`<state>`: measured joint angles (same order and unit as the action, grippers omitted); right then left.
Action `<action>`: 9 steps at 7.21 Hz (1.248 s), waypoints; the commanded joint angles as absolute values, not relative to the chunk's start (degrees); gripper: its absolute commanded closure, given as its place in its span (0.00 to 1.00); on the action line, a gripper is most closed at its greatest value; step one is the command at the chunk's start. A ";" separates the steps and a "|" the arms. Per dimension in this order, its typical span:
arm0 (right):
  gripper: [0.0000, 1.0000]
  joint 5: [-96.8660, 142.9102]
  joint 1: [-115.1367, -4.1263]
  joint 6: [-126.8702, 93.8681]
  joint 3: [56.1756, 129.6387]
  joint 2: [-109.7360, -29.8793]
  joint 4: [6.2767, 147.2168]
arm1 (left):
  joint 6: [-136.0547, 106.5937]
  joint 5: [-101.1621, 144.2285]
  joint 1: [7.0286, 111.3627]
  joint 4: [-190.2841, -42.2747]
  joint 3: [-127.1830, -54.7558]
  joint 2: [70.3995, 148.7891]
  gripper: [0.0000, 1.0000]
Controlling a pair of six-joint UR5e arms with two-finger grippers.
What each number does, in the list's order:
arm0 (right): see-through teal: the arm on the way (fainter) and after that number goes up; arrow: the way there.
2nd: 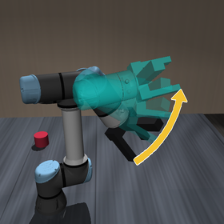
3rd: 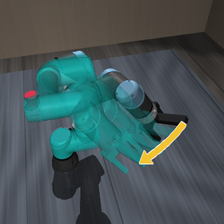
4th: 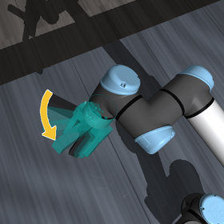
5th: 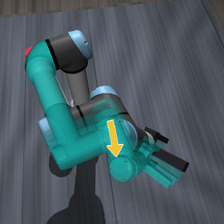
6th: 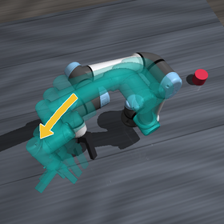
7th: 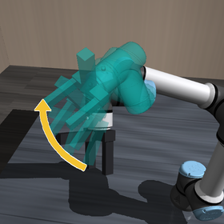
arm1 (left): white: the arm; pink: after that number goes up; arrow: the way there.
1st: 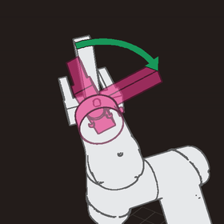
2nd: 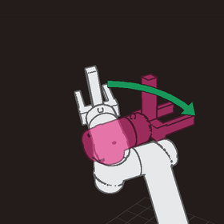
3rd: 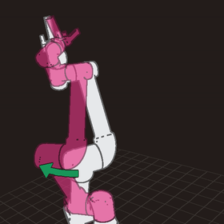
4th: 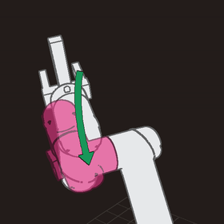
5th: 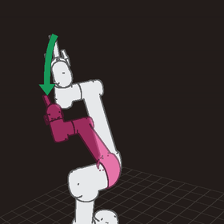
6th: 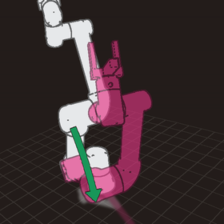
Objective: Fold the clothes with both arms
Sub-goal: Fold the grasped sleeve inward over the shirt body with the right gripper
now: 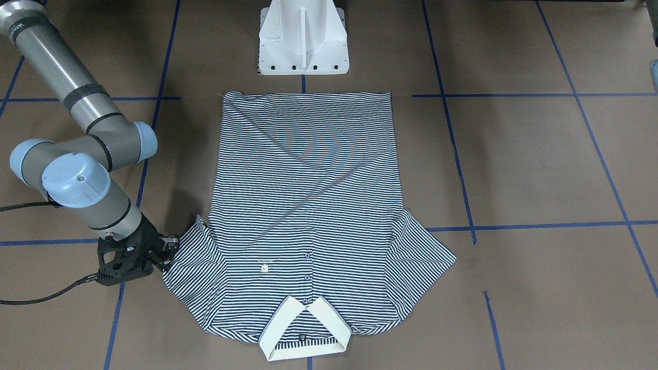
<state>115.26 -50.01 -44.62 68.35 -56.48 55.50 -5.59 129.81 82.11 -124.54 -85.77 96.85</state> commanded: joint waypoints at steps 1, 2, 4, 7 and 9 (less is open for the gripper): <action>1.00 115.84 -50.01 -45.35 71.25 -55.90 55.19 | -5.62 129.81 82.09 -124.54 -85.87 96.86 0.00; 1.00 116.45 -49.92 -45.35 73.37 -56.07 55.28 | -5.62 129.81 82.09 -124.54 -85.87 96.86 0.00; 1.00 116.02 -47.12 -45.44 74.79 -54.16 55.37 | -5.54 129.81 82.18 -124.54 -85.78 96.86 0.00; 1.00 109.69 -42.81 -50.62 71.83 -47.75 55.72 | -5.45 129.81 82.09 -124.45 -85.52 96.86 0.00; 1.00 105.33 -42.45 -51.15 60.53 -40.12 55.46 | -5.54 129.81 82.09 -124.45 -85.52 96.86 0.00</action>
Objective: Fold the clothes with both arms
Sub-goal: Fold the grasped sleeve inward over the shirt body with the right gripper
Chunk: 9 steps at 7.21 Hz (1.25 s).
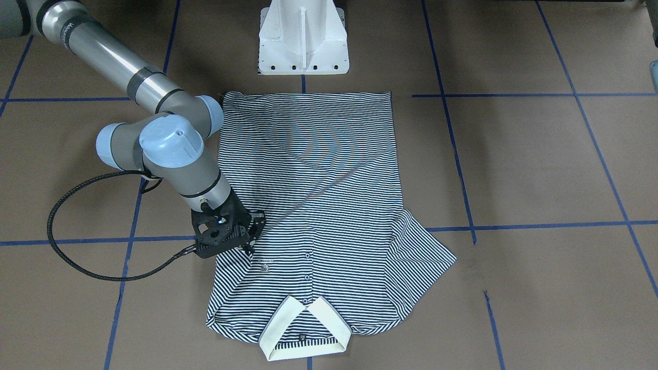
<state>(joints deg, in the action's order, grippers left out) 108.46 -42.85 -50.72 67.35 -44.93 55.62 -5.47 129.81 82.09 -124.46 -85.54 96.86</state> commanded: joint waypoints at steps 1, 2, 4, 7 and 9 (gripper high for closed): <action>1.00 105.12 -42.54 -51.15 59.08 -39.47 55.20 | -5.62 129.81 82.09 -124.54 -85.60 96.86 0.00; 0.12 104.94 -42.63 -51.15 59.06 -39.55 55.20 | -5.71 129.81 82.09 -124.54 -85.69 96.94 0.00; 0.00 104.85 -42.71 -51.50 59.41 -39.29 55.11 | -5.80 129.73 82.09 -124.54 -85.78 96.94 0.00; 0.00 114.57 -43.85 -55.64 69.62 -39.98 72.38 | -30.66 129.12 73.27 -126.02 -89.36 99.49 0.00; 0.00 115.04 -46.04 -53.80 84.74 -47.15 87.04 | -50.26 119.60 62.82 -126.47 -92.27 102.20 0.00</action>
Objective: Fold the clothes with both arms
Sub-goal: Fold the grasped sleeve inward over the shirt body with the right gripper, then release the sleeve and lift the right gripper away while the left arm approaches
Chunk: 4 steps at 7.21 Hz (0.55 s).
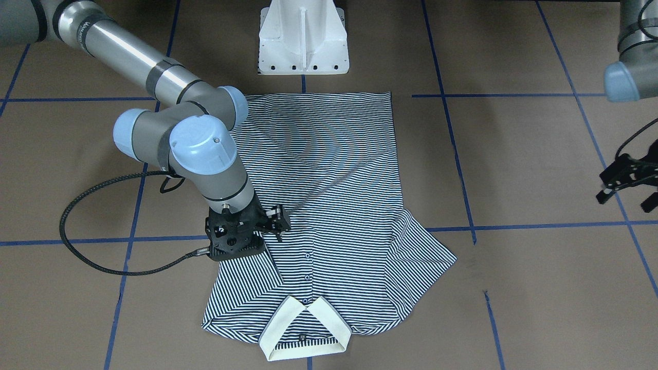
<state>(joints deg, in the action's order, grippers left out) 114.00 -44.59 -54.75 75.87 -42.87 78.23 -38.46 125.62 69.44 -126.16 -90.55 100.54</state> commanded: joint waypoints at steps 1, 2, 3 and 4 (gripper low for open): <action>0.00 115.40 -47.62 -47.44 90.03 -49.98 93.19 | -60.11 110.48 54.05 -126.04 -91.94 106.22 0.00; 0.00 116.53 -49.99 -39.37 92.18 -50.71 98.21 | -66.99 105.78 48.31 -125.77 -90.72 109.39 0.00; 0.00 120.11 -52.18 -35.37 93.24 -52.54 98.61 | -69.76 104.60 46.43 -125.16 -86.18 114.47 0.00; 0.00 123.19 -53.95 -34.38 94.64 -55.08 97.83 | -69.78 102.24 46.23 -125.16 -80.74 118.44 0.00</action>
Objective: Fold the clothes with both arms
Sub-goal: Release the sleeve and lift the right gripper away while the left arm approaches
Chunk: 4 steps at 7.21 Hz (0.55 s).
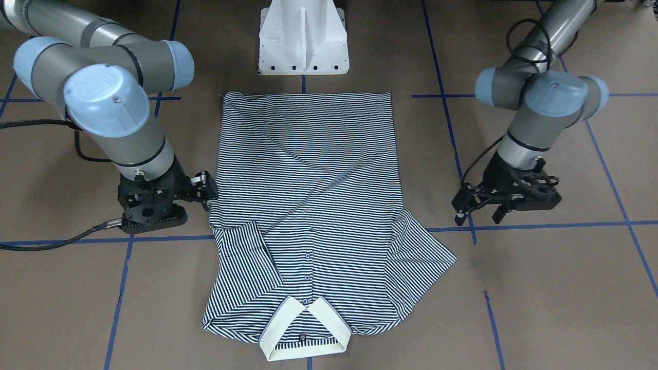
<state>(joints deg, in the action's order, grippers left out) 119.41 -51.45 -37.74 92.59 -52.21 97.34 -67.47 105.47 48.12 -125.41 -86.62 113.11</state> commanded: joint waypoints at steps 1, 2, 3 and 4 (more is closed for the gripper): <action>0.00 123.66 -54.14 -34.10 95.88 -55.80 97.74 | -69.44 100.91 45.71 -124.90 -77.73 119.69 0.00; 0.00 123.31 -54.05 -34.19 96.41 -55.98 97.65 | -69.09 98.90 44.75 -124.89 -76.48 119.97 0.00; 0.00 123.40 -53.88 -34.89 97.20 -55.99 97.04 | -69.17 98.36 44.30 -124.63 -75.33 120.67 0.00; 0.00 123.40 -53.79 -34.98 97.21 -55.99 97.03 | -69.08 96.35 43.69 -123.76 -74.97 121.02 0.00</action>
